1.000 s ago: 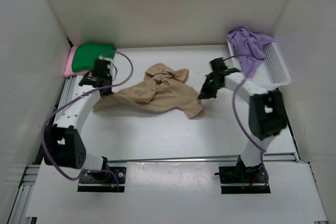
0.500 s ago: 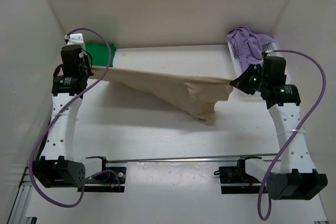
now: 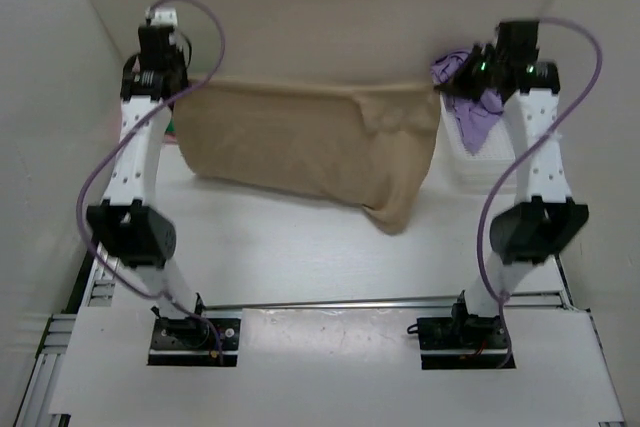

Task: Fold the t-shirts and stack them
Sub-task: Flatten out the tshirt

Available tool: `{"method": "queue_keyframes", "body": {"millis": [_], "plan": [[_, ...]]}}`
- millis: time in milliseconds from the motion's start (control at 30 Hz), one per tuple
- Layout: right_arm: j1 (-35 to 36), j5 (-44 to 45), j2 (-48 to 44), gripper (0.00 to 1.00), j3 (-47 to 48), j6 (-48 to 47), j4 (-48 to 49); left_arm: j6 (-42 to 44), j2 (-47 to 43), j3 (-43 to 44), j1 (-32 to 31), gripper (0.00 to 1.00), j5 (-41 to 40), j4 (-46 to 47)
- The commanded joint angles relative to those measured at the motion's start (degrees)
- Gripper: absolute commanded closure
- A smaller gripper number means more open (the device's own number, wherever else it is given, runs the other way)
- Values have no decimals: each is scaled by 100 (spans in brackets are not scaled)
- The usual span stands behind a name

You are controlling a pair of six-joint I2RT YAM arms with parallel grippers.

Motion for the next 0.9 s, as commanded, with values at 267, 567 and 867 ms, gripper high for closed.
{"method": "queue_keyframes", "body": {"millis": [267,567,867], "plan": [[-739,-652,-450,100,1439,1667,3242,25,743,3072,-217,90,-156,1061],[-739,-575,-2830,100,-2503,779,2643,25,-961,-640,-269,90,204,1061],[-546,-363,-5328,100,-7476,585,2203,25,-2631,-4864,-384,90,117,1061]]}}
